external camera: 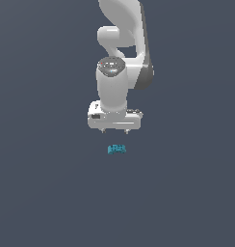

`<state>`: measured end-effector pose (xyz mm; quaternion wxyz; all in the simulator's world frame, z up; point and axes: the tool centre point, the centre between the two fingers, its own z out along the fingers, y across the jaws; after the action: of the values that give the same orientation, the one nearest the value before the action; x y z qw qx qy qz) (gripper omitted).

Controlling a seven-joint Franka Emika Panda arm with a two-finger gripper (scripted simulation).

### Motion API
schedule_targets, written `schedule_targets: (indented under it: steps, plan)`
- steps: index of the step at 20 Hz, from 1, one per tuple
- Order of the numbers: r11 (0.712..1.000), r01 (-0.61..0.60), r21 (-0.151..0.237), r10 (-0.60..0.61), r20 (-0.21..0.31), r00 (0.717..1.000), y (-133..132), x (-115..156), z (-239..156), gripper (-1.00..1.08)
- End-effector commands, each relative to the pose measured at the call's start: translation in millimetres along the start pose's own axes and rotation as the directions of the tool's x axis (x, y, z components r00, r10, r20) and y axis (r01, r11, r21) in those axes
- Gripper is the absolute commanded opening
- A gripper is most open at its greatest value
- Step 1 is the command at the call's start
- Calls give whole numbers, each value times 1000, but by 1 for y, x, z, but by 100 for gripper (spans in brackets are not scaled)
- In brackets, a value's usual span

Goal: Pick up the object and move it to a goal position.

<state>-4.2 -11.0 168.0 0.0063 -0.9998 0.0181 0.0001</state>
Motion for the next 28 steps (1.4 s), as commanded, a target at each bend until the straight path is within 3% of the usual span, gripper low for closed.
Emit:
schedule_targets:
  steps: [1,10,17,28]
  plan:
    - [1000,0,0,0,0,1000,0,0,0,100]
    - [1000,-5,-29,6,18,1000,22,-4,-2,100]
    - [1000,-12,-29,13,18,1000,21,-4,-1,100]
    - [987,-157,-24,157,15,987,18,-2,9,100]
